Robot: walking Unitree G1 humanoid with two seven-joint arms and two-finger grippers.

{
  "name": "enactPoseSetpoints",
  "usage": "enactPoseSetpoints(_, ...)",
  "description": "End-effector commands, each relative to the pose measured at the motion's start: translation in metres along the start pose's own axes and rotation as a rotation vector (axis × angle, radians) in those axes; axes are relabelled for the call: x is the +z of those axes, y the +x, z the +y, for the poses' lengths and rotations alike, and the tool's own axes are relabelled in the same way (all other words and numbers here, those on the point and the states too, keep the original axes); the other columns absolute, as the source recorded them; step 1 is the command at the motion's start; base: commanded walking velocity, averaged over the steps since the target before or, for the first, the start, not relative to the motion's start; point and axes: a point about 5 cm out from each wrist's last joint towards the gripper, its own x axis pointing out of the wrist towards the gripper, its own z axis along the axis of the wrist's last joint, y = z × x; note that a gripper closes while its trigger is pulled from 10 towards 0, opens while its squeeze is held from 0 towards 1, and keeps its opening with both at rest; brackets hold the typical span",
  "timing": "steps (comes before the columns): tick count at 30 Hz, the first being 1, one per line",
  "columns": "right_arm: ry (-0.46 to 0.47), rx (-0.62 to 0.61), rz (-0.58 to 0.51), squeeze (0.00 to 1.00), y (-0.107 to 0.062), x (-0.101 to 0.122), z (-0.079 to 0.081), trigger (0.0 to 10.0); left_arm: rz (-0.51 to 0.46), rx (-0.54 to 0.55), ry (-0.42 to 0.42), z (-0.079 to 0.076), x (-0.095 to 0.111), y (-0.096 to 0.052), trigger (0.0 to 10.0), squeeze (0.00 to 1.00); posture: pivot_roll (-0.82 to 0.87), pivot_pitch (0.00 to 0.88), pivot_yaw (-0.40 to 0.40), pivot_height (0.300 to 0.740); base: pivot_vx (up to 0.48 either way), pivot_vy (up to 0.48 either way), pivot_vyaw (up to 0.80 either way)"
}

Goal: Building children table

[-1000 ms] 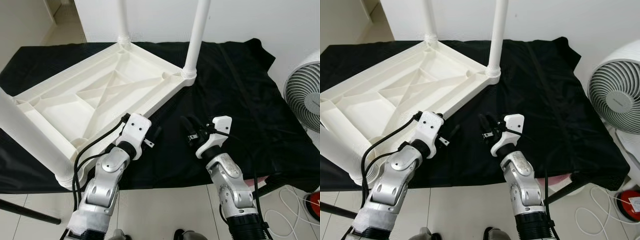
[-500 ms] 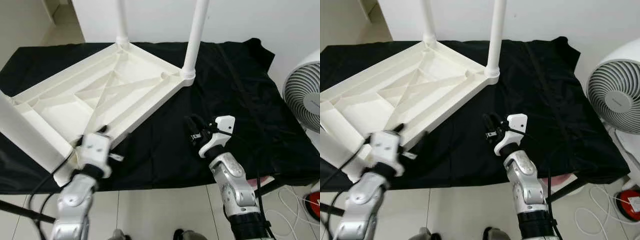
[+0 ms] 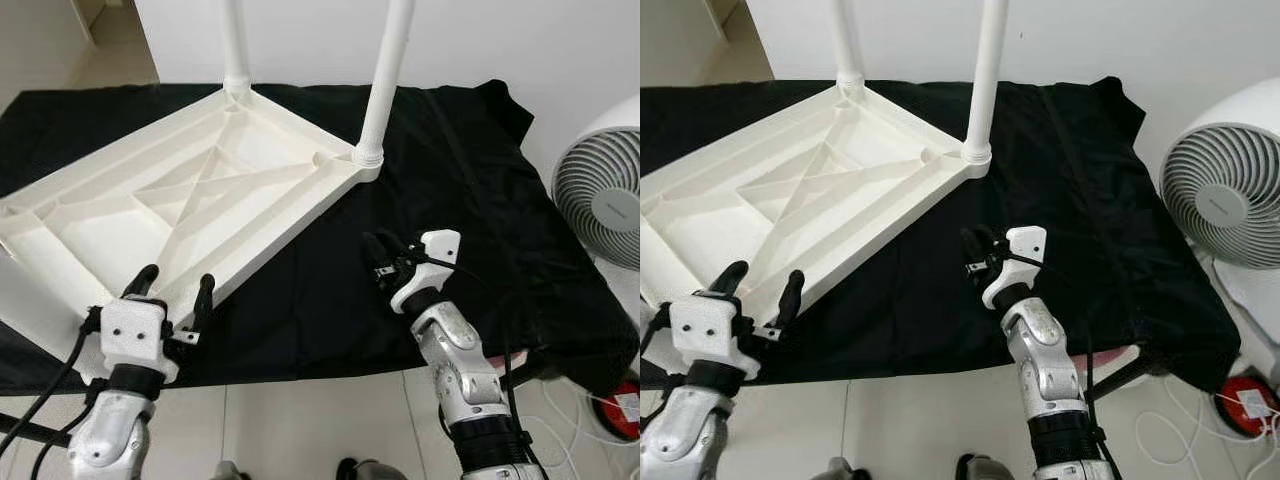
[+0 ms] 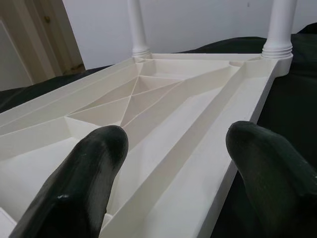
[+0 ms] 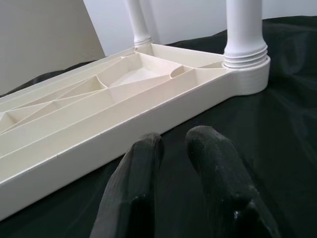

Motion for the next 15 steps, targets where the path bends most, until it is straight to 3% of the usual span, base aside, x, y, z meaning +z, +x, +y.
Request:
enactPoseSetpoints(1, 0.002, 0.024, 0.003, 0.00, 0.004, -0.001, 0.003, 10.0, 0.021, -0.038, 0.006, -0.002, -0.002, -0.007, 10.0, 0.00, 0.05, 0.110, -0.032, 0.740, 0.000, 0.000, 0.00)
enactPoseSetpoints(6, -0.006, 0.066, -0.005, 0.00, 0.014, 0.002, 0.008, 10.0, 0.071, -0.151, 0.019, -0.013, -0.009, -0.018, 10.0, 0.00, 0.06, 0.121, -0.039, 0.740, 0.000, 0.000, 0.00)
enactPoseSetpoints(12, -0.008, 0.080, -0.010, 0.00, 0.018, 0.003, 0.010, 10.0, 0.100, -0.259, 0.052, -0.020, -0.013, -0.019, 10.0, 0.00, 0.06, 0.129, -0.035, 0.740, 0.000, 0.000, 0.00)
enactPoseSetpoints(15, -0.008, 0.080, -0.016, 0.00, 0.018, 0.004, 0.011, 10.0, 0.125, -0.303, 0.059, -0.018, -0.018, -0.012, 10.0, 0.00, 0.05, 0.136, -0.024, 0.740, 0.000, 0.000, 0.00)
